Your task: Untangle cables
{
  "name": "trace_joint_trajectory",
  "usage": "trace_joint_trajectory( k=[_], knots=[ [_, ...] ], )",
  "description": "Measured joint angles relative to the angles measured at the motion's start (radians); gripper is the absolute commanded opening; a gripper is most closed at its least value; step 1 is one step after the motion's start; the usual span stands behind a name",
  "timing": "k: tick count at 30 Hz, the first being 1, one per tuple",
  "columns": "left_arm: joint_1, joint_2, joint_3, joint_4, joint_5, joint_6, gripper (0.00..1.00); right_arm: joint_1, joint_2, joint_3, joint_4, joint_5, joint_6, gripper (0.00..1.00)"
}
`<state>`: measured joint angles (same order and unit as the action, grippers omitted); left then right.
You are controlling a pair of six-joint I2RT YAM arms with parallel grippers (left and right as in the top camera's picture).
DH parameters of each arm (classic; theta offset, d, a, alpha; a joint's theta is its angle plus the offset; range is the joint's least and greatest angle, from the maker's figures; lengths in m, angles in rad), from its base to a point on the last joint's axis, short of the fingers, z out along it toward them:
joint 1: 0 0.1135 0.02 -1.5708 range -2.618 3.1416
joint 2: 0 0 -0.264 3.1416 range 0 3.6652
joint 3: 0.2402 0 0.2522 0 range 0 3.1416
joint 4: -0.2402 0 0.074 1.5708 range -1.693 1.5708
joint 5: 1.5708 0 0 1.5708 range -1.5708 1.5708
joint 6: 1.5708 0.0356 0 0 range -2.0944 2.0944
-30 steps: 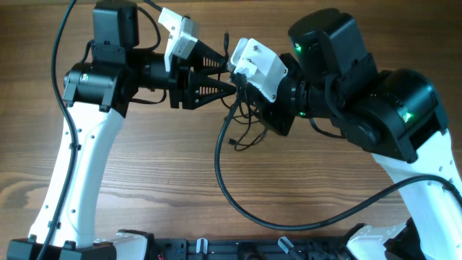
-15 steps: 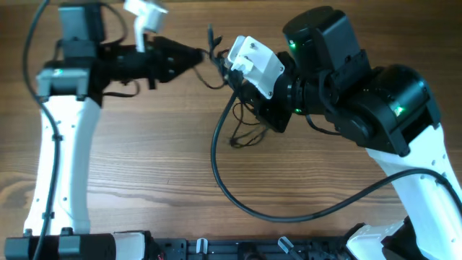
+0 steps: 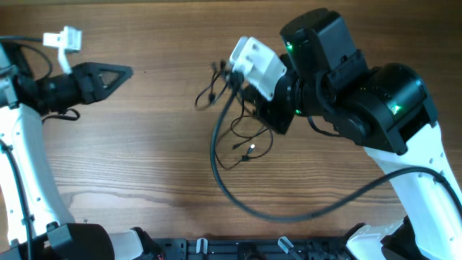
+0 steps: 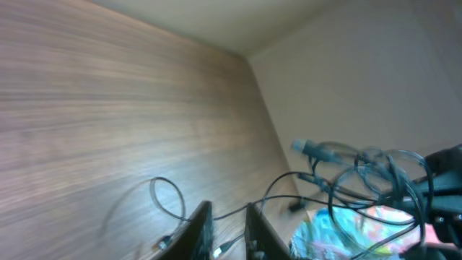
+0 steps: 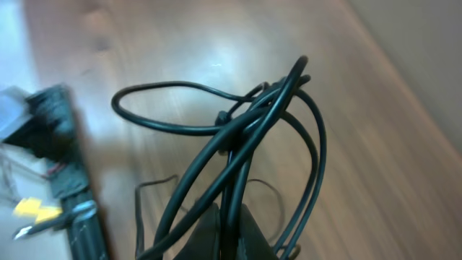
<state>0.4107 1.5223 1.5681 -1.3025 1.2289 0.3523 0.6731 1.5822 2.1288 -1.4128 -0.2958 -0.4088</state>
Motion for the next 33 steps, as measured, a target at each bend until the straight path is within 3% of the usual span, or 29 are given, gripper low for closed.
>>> trace_joint_trajectory(
  k=[4, 12, 23, 26, 33],
  knots=[
    [-0.158, 0.000, 0.000, 0.026, 0.040, 0.075, 0.62, 0.000, 0.000, 0.000, -0.162, -0.214, -0.265, 0.04],
    [-0.506, 0.000, 0.000, 0.114, 0.119, 0.195, 0.61, 0.000, 0.000, 0.000, -0.196, -0.287, -0.409, 0.04],
    [-0.531, 0.000, 0.000, -0.031, 0.055, 0.227, 0.57, 0.000, 0.000, 0.000, -0.197, -0.244, -0.423, 0.04],
    [-0.531, 0.000, 0.000, -0.101, 0.034, 0.230, 0.69, 0.000, 0.000, 0.000, -0.199, -0.215, -0.423, 0.05],
    [-0.468, -0.027, -0.001, -0.277, -0.002, 0.234, 0.68, 0.000, 0.000, 0.000, -0.195, -0.184, -0.415, 0.06]
  ],
)
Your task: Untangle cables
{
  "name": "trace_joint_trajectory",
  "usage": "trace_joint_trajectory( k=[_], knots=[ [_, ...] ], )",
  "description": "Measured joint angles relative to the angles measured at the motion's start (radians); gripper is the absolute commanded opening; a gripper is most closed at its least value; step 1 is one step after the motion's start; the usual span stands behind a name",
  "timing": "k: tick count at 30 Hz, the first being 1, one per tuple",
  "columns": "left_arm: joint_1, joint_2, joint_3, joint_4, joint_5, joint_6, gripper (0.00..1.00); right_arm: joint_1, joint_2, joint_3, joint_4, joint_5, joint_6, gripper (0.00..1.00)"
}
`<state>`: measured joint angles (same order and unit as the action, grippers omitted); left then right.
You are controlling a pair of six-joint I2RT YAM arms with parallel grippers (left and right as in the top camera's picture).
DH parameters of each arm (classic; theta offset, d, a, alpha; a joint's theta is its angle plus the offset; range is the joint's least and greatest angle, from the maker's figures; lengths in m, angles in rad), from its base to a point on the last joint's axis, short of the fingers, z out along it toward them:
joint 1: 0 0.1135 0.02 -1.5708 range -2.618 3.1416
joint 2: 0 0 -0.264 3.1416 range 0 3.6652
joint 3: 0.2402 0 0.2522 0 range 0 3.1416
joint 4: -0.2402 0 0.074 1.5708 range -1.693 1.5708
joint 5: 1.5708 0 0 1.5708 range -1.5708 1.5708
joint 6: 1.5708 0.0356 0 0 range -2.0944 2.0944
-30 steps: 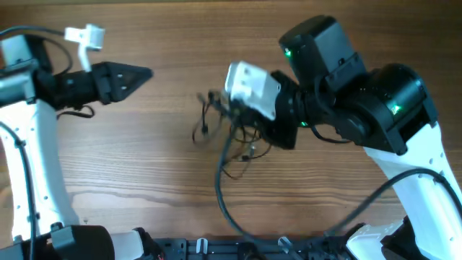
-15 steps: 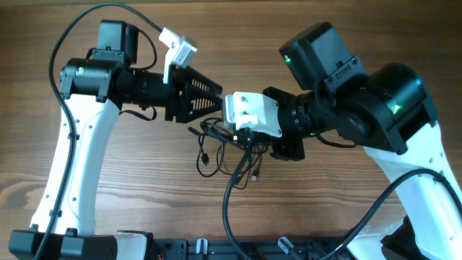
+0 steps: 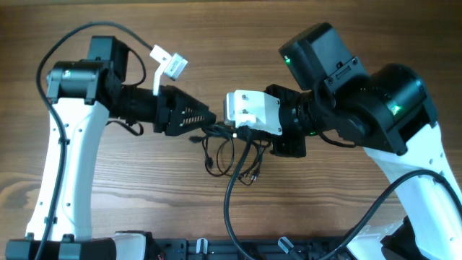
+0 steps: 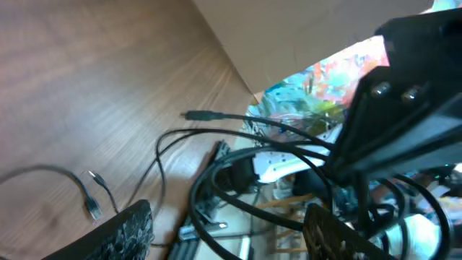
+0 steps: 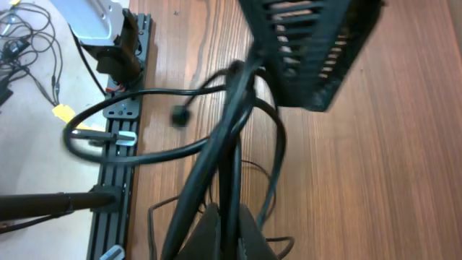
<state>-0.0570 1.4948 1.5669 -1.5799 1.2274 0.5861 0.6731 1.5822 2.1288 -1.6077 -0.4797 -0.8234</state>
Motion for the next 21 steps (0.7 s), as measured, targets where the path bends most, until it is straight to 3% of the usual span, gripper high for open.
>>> trace_joint_trajectory(
  k=[11, 21],
  knots=[
    [0.004, -0.050, 0.000, -0.100, -0.090, -0.001, 0.63, 0.000, 0.000, 0.000, -0.001, 0.003, 0.000, 0.06],
    [0.122, -0.204, 0.000, -0.062, -0.099, 0.000, 0.67, 0.000, 0.000, 0.000, 0.000, 0.010, 0.014, 0.06]
  ],
)
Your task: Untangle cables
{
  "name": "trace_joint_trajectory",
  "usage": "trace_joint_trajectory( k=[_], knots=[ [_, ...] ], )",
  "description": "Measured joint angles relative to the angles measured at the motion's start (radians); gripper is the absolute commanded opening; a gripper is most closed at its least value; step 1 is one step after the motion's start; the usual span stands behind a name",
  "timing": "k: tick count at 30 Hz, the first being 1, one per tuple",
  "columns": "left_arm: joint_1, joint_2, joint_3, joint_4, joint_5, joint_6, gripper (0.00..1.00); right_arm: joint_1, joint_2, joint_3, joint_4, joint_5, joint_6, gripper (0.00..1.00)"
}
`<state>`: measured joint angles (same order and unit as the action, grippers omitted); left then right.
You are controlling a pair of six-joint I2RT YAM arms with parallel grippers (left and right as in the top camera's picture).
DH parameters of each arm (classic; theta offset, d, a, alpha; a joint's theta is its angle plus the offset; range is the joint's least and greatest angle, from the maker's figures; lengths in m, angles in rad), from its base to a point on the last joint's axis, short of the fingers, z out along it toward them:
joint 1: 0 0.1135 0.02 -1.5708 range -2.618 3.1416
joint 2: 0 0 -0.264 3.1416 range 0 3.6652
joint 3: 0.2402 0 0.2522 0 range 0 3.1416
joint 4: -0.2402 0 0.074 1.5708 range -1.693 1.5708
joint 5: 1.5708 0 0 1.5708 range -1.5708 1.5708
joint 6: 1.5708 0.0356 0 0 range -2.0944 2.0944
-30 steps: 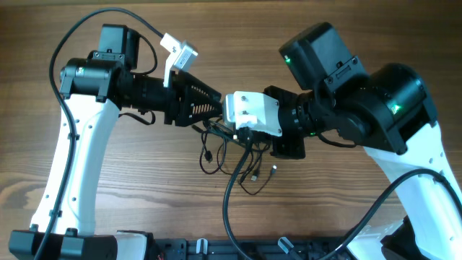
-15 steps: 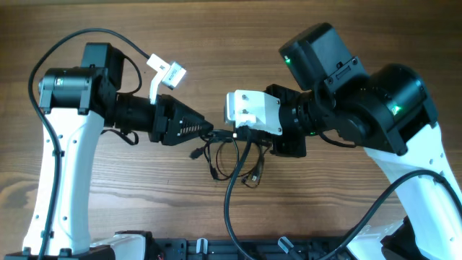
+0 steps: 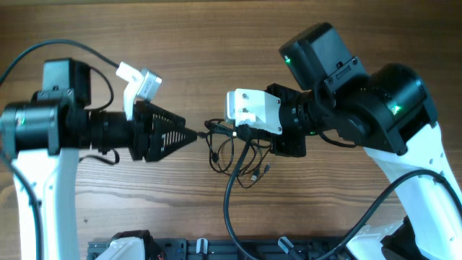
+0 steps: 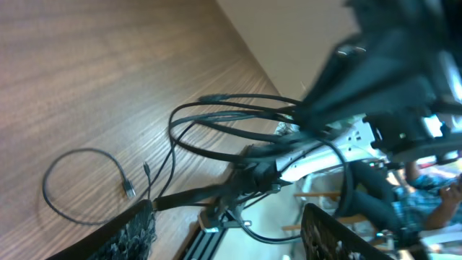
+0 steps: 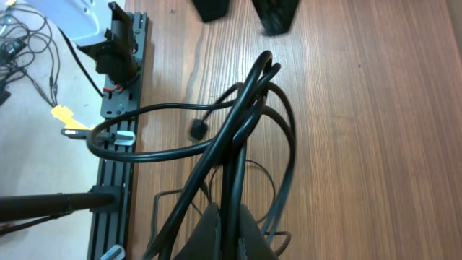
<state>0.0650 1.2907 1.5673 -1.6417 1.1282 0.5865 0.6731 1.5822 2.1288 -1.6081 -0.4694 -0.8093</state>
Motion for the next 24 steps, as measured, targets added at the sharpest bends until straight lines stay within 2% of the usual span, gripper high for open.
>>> trace_joint_trajectory(
  k=[4, 8, 11, 14, 24],
  knots=[
    [0.000, -0.079, 0.001, 0.053, 0.006, 0.000, 0.64, 0.000, 0.000, 0.000, 0.002, 0.000, 0.008, 0.06],
    [-0.012, -0.072, 0.002, 0.159, 0.006, 0.019, 0.64, 0.000, 0.004, 0.000, 0.007, -0.005, 0.016, 0.05],
    [-0.090, -0.051, 0.002, 0.211, 0.006, 0.099, 0.64, 0.000, 0.004, 0.000, 0.007, -0.025, 0.019, 0.04],
    [-0.229, -0.007, 0.002, 0.327, 0.006, 0.147, 0.62, 0.000, 0.005, 0.000, 0.000, -0.036, 0.020, 0.04],
    [-0.261, 0.008, 0.002, 0.315, -0.033, 0.150, 0.64, 0.000, 0.005, 0.000, -0.001, -0.037, 0.020, 0.04]
  ],
)
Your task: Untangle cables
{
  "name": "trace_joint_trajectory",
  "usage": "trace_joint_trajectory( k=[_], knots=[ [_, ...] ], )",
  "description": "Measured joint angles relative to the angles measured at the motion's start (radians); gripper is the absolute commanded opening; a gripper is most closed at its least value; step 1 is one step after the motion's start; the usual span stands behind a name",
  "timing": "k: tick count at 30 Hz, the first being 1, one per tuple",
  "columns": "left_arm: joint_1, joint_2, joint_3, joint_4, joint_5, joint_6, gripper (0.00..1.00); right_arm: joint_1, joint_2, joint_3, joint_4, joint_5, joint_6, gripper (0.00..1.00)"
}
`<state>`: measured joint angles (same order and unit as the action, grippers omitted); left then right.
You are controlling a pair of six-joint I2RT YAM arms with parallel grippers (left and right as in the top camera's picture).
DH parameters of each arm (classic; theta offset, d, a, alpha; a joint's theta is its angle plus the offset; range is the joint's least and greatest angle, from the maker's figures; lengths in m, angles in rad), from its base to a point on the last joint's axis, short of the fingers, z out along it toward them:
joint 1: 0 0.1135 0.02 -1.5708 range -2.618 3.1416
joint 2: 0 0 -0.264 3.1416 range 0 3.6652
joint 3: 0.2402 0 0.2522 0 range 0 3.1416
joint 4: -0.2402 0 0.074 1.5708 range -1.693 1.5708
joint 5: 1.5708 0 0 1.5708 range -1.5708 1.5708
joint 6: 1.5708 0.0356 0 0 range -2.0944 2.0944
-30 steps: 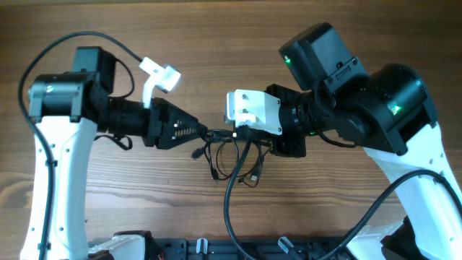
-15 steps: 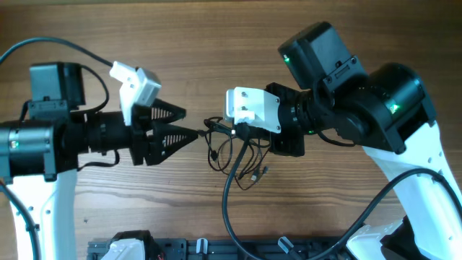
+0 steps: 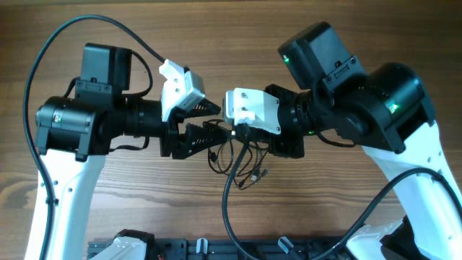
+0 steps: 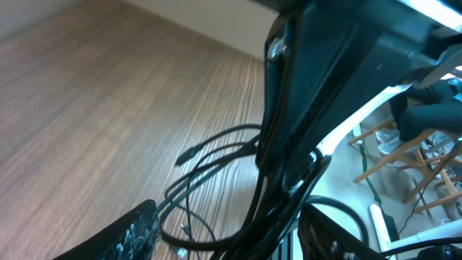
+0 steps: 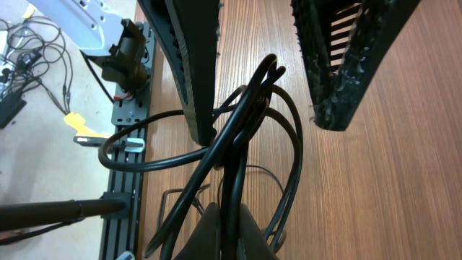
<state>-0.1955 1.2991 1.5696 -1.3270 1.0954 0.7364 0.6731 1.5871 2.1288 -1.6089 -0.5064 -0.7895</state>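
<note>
A bundle of black cables (image 5: 249, 108) rises from my right gripper (image 5: 227, 217), which is shut on it. In the overhead view the right gripper (image 3: 242, 133) sits at the table's middle. Thin cable loops (image 3: 234, 160) with small plugs hang from it onto the wood. My left gripper (image 3: 220, 119) faces it from the left, open, one finger on each side of the bundle's top loop. In the left wrist view the cables (image 4: 278, 144) pass between the open left gripper (image 4: 231, 242). The left fingers (image 5: 188, 65) show above in the right wrist view.
A thick black cable (image 3: 225, 198) runs from the bundle toward the front edge. A black rail (image 3: 216, 249) lines the table's front edge and also shows as a slotted rail (image 5: 123, 94). The two wrists stand nearly tip to tip over the wooden table (image 3: 216, 29).
My left gripper has moved right and turned, from just left of the tangle to straddling the held bundle's loop with open fingers. My right gripper has stayed put, still shut on the cables.
First my left gripper was shut at the far left while the right held the tangle up behind the middle. Then the right held it at the table's middle with the left open at the tangle. The left was then further left, and now straddles the bundle.
</note>
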Motion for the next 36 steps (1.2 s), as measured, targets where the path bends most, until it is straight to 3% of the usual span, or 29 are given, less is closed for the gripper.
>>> trace_joint_trajectory(
  k=[4, 8, 11, 16, 20, 25, 36],
  knots=[
    [0.000, -0.003, 0.000, -0.020, -0.053, 0.001, 0.66, 0.000, 0.000, 0.000, 0.009, 0.002, 0.000, 0.04],
    [0.000, -0.025, 0.000, -0.047, -0.096, 0.005, 0.61, 0.000, 0.000, 0.000, 0.012, 0.002, 0.000, 0.04],
    [0.000, -0.062, 0.000, -0.053, -0.130, 0.006, 0.49, 0.000, 0.000, 0.000, 0.013, 0.002, 0.000, 0.04],
    [0.000, -0.103, 0.000, -0.037, -0.150, 0.013, 0.15, 0.000, 0.000, 0.000, 0.012, 0.002, 0.000, 0.04],
    [0.000, -0.103, 0.000, -0.034, -0.158, 0.013, 0.04, 0.000, 0.000, 0.000, 0.012, 0.008, 0.000, 0.04],
    [-0.004, -0.103, 0.000, -0.034, -0.203, -0.023, 0.04, 0.000, 0.003, 0.000, 0.019, 0.013, 0.000, 0.04],
    [-0.028, -0.236, 0.004, -0.043, -0.499, -0.245, 0.04, 0.029, 0.032, 0.000, 0.069, -0.020, 0.031, 0.04]
  ],
)
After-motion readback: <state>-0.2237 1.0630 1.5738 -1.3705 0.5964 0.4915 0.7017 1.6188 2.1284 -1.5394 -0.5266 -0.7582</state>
